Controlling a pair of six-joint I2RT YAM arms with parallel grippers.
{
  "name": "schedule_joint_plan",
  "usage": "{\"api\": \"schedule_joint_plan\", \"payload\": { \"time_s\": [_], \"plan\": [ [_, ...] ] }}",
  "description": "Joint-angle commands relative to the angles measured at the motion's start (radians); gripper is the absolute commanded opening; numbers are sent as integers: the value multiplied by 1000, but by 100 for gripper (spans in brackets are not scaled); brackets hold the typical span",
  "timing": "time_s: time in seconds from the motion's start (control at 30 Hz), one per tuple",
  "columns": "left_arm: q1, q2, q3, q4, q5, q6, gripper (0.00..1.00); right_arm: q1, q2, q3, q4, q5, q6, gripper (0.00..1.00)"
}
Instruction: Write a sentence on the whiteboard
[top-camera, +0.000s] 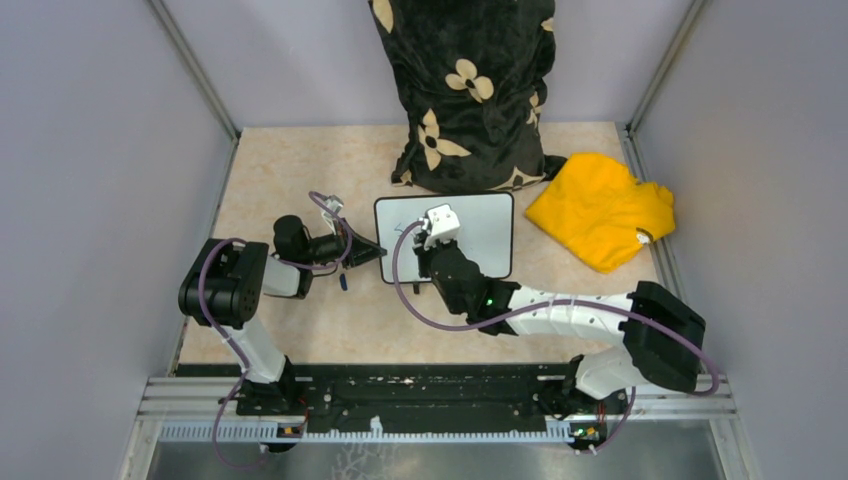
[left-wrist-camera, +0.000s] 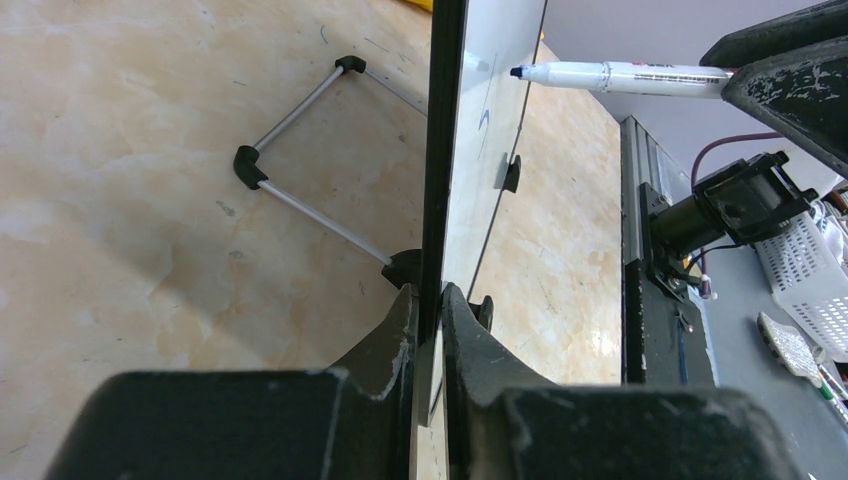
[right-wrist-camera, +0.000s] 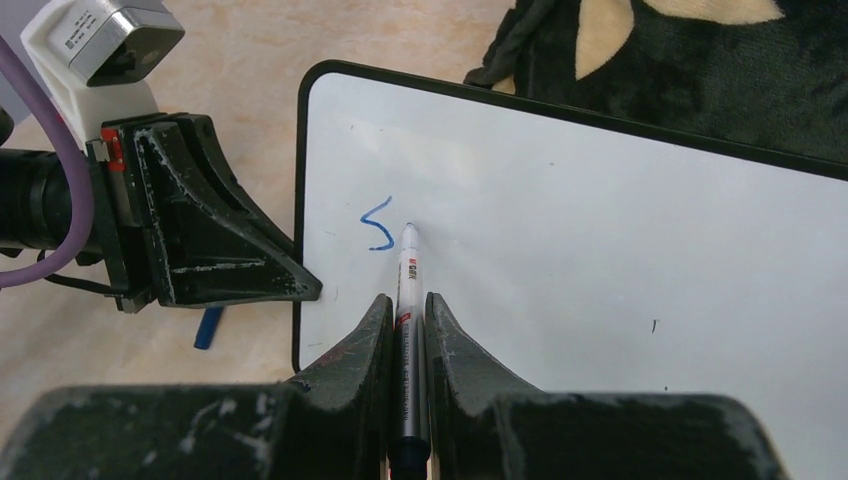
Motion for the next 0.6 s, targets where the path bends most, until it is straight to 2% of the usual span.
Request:
{"api": "schedule_joint_plan", "payload": {
  "time_s": [0.0, 0.57],
  "plan": [
    [-4, 17, 7, 10, 13, 3, 0, -12, 5, 41, 41, -7, 3, 0],
    [-4, 19, 7, 11, 13, 3, 0, -23, 15, 21, -8, -12, 45, 0]
  ]
}}
